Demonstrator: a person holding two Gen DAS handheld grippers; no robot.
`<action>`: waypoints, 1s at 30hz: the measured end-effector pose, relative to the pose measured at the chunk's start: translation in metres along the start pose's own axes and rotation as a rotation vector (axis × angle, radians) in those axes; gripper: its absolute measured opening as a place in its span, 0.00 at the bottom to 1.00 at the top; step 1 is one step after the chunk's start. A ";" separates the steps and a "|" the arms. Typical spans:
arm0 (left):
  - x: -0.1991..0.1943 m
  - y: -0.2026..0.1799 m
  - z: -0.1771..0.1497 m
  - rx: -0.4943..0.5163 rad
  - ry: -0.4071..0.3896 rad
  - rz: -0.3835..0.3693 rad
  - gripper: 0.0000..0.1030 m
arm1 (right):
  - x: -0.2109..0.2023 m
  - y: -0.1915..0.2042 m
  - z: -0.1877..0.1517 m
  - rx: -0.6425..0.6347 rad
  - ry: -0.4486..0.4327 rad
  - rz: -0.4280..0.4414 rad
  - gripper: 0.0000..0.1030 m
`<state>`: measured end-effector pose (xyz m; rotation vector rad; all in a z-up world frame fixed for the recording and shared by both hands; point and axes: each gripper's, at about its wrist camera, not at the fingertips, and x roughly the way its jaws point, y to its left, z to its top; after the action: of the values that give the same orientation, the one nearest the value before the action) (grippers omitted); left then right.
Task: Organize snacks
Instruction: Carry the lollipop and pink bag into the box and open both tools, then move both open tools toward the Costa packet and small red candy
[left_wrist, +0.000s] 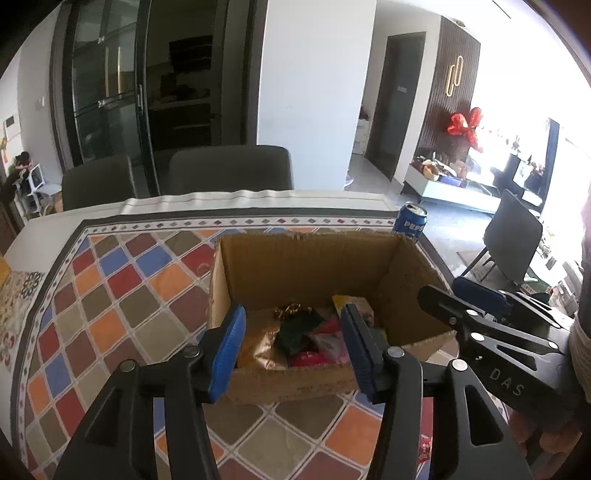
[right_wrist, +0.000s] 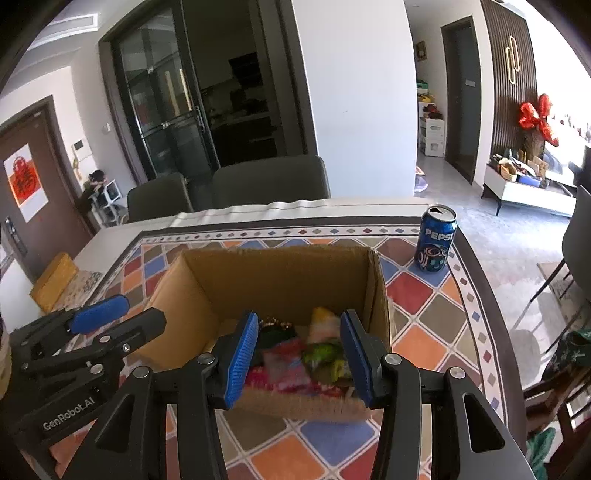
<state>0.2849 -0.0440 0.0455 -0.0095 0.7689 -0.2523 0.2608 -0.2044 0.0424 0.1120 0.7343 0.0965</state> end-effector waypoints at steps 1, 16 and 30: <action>-0.002 0.000 -0.003 -0.005 0.002 0.004 0.52 | -0.002 0.001 -0.002 -0.004 0.000 -0.002 0.46; -0.031 -0.026 -0.054 0.015 0.035 0.011 0.57 | -0.040 -0.011 -0.049 -0.017 0.017 -0.010 0.51; -0.022 -0.048 -0.114 -0.037 0.195 0.050 0.58 | -0.048 -0.037 -0.104 0.024 0.088 0.001 0.55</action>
<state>0.1805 -0.0757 -0.0169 -0.0002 0.9664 -0.1929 0.1568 -0.2399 -0.0076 0.1321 0.8238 0.0944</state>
